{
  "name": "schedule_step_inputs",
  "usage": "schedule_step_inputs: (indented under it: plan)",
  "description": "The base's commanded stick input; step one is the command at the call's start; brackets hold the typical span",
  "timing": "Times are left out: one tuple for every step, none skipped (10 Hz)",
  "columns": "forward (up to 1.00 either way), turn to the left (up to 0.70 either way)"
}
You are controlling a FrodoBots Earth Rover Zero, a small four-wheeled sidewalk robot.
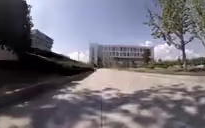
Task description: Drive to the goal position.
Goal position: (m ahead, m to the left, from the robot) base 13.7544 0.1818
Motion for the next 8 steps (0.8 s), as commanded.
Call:
schedule_step_inputs:
  plan:
    - [1.0, -0.28]
    - [1.0, -0.09]
    - [1.0, 0.0]
    - [1.0, 0.0]
    - [1.0, 0.0]
    - [1.0, 0.0]
    - [1.0, 0.0]
    - [1.0, 0.0]
